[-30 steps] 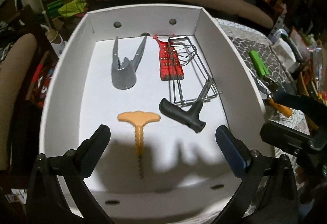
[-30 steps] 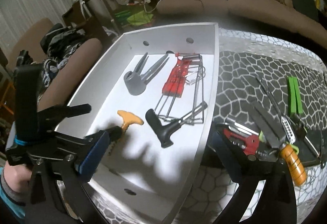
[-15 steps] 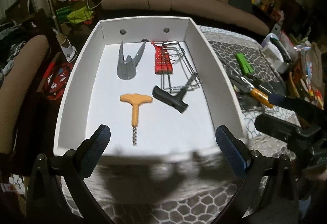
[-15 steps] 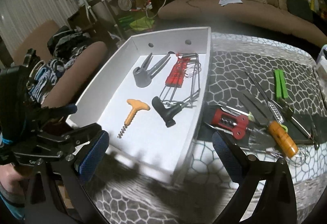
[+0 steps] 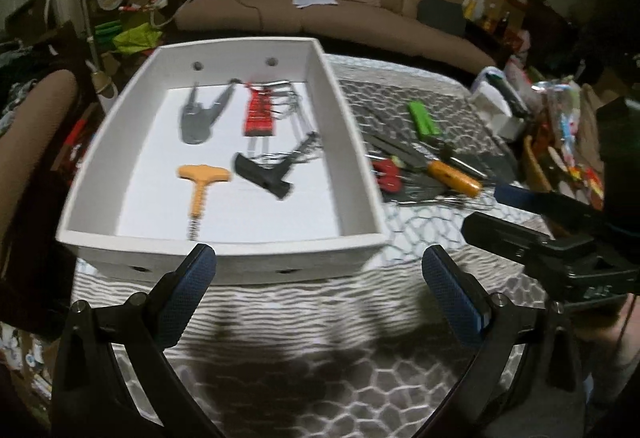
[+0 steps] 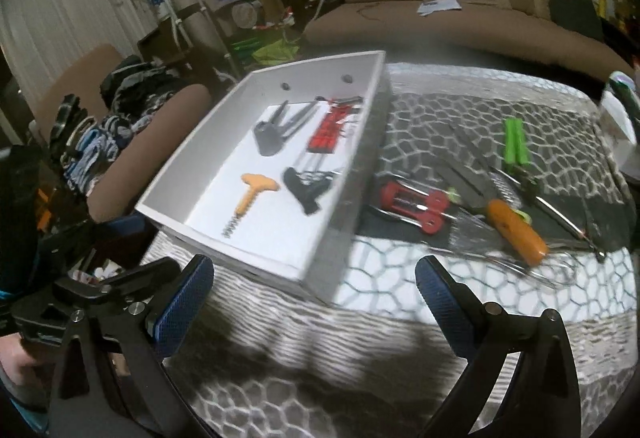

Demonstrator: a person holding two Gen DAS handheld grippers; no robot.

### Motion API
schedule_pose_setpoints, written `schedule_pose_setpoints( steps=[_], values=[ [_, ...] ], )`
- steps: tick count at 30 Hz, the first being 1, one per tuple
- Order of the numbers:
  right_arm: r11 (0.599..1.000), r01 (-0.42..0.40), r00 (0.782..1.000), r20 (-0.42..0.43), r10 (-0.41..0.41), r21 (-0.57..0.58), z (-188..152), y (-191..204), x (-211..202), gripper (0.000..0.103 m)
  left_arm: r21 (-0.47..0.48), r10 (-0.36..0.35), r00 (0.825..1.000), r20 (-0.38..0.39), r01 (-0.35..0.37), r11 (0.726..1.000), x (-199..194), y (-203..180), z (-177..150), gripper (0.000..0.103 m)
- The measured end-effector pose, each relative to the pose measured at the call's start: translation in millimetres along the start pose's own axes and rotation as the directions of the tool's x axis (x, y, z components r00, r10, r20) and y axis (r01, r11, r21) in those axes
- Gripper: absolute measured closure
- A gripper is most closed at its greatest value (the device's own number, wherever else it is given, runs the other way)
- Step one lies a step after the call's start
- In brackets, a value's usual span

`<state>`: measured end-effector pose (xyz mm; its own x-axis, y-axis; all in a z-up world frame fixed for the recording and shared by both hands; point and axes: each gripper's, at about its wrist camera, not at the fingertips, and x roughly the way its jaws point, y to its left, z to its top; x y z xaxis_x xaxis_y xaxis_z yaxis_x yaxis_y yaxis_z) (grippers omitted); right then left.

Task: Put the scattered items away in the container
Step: 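Move both tools back toward the remaining tools on the table, then grasp the orange wooden-handled scraper by its handle with the right tool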

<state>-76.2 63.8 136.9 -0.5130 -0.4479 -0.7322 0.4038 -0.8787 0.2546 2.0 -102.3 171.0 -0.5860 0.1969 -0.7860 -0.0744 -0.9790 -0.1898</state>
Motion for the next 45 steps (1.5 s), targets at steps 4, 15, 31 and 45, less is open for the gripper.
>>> schedule_pose_setpoints(
  steps=[4,15,31,45],
  values=[
    [0.999,0.048,0.999,-0.009,-0.048,0.008,-13,-30,-7,0.000,0.035,-0.033,0.999,-0.017,0.033,0.999,14,-30,-5,0.000],
    [0.977,0.060,0.997,0.039,-0.070,0.203,-42,-155,-13,0.000,0.142,-0.237,0.970,0.046,0.229,0.963,40,-104,-16,0.000],
    [0.998,0.057,0.997,0.045,-0.057,0.006,-27,-191,36,0.011,0.182,-0.416,0.909,0.013,0.406,0.895,125,-147,-13,0.000],
    [0.999,-0.016,1.000,-0.010,0.016,0.032,-17,-205,73,0.038,0.027,-0.531,0.846,-0.049,0.532,0.846,163,-137,-12,0.000]
  ],
)
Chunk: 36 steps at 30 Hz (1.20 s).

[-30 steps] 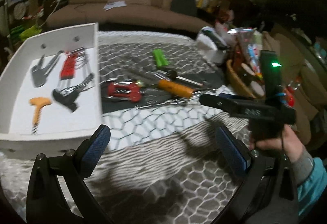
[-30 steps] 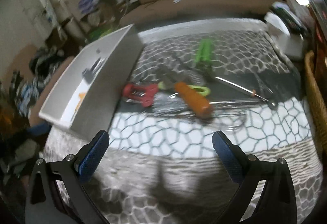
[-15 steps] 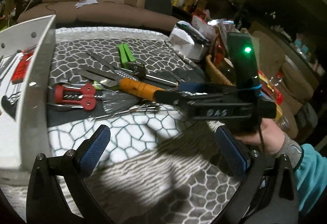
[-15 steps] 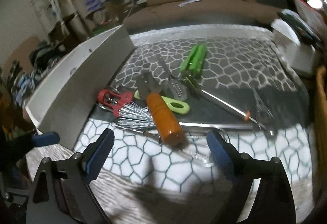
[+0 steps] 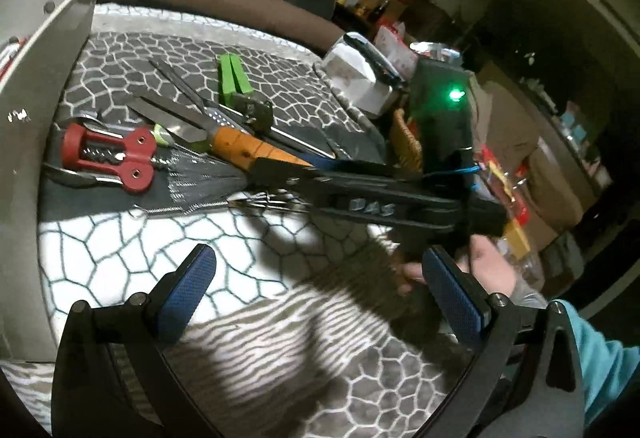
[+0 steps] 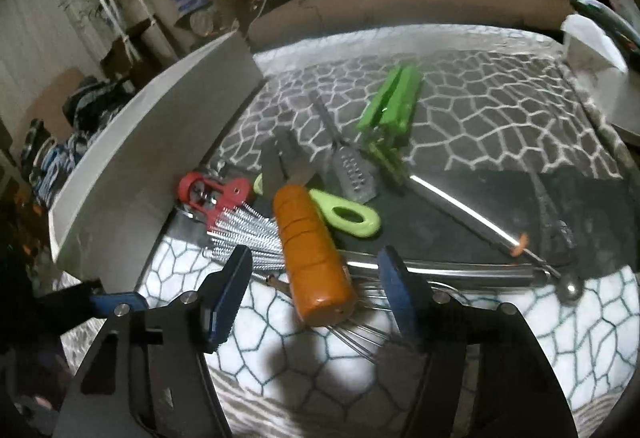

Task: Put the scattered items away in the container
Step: 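Grasp the orange wooden-handled scraper by its handle with the right tool, then lift and carry the orange-handled scraper over the white box with the right tool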

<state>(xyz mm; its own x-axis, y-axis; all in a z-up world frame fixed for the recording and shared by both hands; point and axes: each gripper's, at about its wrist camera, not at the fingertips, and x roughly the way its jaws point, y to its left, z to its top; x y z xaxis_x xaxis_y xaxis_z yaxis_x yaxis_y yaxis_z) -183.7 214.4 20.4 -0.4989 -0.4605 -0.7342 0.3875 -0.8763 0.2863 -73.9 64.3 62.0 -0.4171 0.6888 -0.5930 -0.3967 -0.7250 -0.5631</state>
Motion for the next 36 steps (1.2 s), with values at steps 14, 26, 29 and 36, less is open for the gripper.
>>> schedule_pose_setpoints(
  steps=[14,26,29,36],
  values=[
    [1.000,-0.017,1.000,-0.024,0.017,-0.014,-1,13,-8,0.074,-0.158,-0.087,0.996,0.019,0.089,0.983,-5,26,8,0.000],
    [0.996,-0.041,0.996,-0.081,0.047,0.075,-90,36,-74,0.074,-0.323,-0.205,0.979,-0.010,0.190,0.927,21,48,0,0.000],
    [0.992,-0.070,0.991,-0.107,0.081,0.102,-109,42,-74,0.074,-0.378,-0.241,0.970,-0.021,0.215,0.901,35,54,-6,0.002],
    [0.992,-0.114,0.974,-0.191,0.122,0.056,-135,69,-58,0.074,-0.404,-0.250,0.968,-0.002,0.228,0.886,38,61,-16,0.018]
  ],
)
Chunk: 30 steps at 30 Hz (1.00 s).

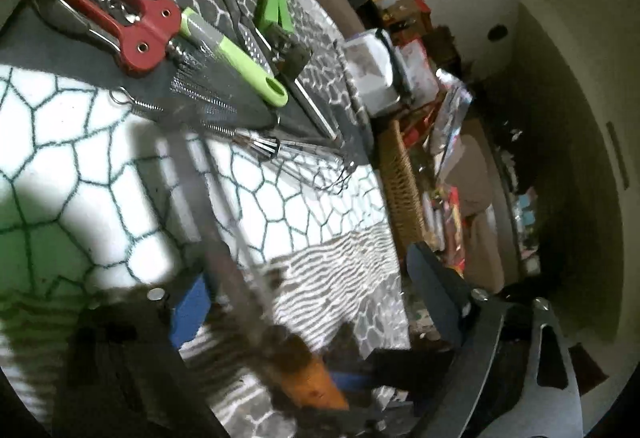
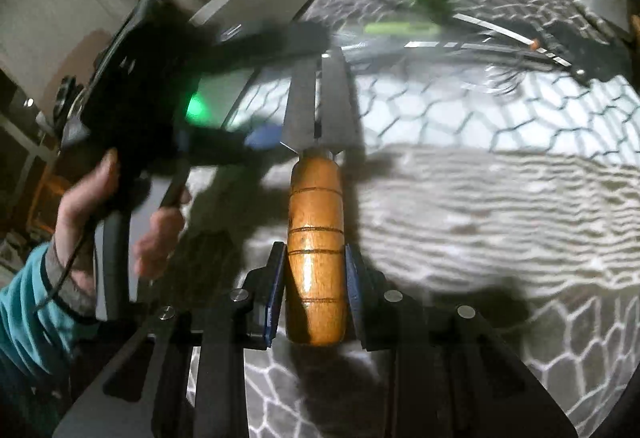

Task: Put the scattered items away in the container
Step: 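Lift and carry the orange-handled scraper over the white box with the right tool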

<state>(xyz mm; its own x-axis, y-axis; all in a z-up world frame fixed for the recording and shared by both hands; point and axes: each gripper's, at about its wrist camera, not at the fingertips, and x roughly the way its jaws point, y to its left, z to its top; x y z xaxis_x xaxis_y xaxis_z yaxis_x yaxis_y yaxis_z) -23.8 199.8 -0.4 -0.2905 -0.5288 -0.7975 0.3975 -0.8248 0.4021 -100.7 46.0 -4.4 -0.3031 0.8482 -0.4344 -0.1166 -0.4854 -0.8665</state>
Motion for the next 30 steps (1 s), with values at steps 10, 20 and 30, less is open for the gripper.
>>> schedule_pose_setpoints(
  steps=[10,20,30],
  values=[
    [1.000,0.018,1.000,-0.025,-0.018,-0.012,9,1,17,0.064,0.084,0.177,0.982,-0.063,-0.171,0.982,14,-6,-8,0.099],
    [0.996,0.033,0.999,0.045,-0.029,-0.078,26,18,2,0.068,0.132,0.100,0.995,-0.018,-0.097,0.987,-19,-39,-8,0.100],
    [0.969,-0.123,0.979,0.130,0.154,-0.216,121,120,-23,0.067,0.229,0.115,0.980,0.162,-0.151,0.962,-167,-95,54,0.100]
  ],
)
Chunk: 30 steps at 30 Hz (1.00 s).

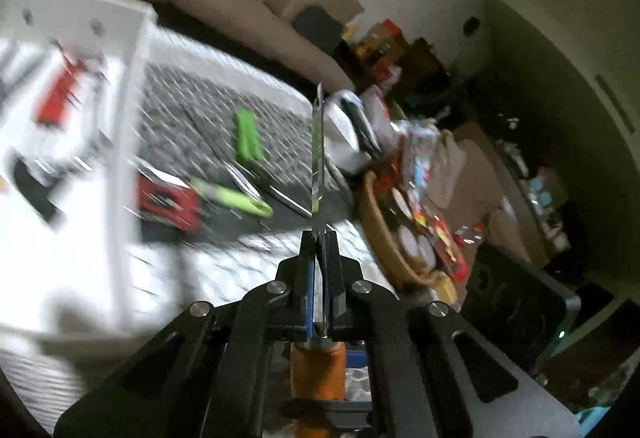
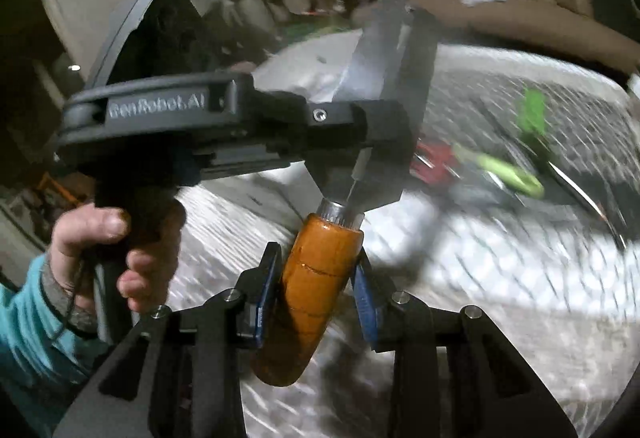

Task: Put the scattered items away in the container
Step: 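Lift and carry the orange-handled scraper over the white box with the right tool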

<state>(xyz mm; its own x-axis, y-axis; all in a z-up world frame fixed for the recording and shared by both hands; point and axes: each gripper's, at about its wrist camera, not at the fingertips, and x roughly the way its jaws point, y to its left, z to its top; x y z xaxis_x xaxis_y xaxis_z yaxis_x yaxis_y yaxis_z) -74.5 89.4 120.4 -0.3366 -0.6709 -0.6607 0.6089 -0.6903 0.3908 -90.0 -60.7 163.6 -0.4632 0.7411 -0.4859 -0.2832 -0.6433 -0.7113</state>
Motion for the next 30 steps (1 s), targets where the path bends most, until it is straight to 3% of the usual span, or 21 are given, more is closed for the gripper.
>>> schedule_pose_setpoints(
  steps=[5,9,12,14,20,24,27,30],
  values=[
    [0.992,-0.121,0.993,-0.007,0.121,-0.020,77,46,57,0.067,0.002,0.150,0.988,0.035,-0.151,0.989,-77,39,67,0.100],
    [0.963,-0.262,0.965,-0.009,0.263,0.068,132,62,125,0.067,-0.009,0.317,0.948,0.033,-0.317,0.948,-121,94,113,0.100],
    [0.934,-0.331,0.942,-0.013,0.336,0.139,160,69,186,0.067,-0.024,0.390,0.921,-0.001,-0.390,0.920,-130,137,124,0.100],
    [0.920,-0.348,0.934,-0.022,0.358,0.182,169,67,223,0.067,-0.022,0.452,0.892,-0.031,-0.452,0.892,-123,170,133,0.100],
    [0.908,-0.321,0.930,-0.092,0.357,0.270,189,48,312,0.067,-0.029,0.518,0.852,-0.078,-0.521,0.853,-103,242,147,0.098],
    [0.920,-0.286,0.936,-0.129,0.329,0.269,204,33,349,0.068,0.006,0.585,0.806,-0.087,-0.587,0.810,-87,268,164,0.098],
    [0.917,-0.265,0.933,-0.160,0.322,0.298,212,17,371,0.068,0.022,0.608,0.788,-0.096,-0.609,0.793,-77,283,177,0.097],
    [0.914,-0.220,0.938,-0.184,0.294,0.342,211,3,389,0.068,0.002,0.614,0.782,-0.109,-0.618,0.786,-70,300,186,0.094]
  ],
)
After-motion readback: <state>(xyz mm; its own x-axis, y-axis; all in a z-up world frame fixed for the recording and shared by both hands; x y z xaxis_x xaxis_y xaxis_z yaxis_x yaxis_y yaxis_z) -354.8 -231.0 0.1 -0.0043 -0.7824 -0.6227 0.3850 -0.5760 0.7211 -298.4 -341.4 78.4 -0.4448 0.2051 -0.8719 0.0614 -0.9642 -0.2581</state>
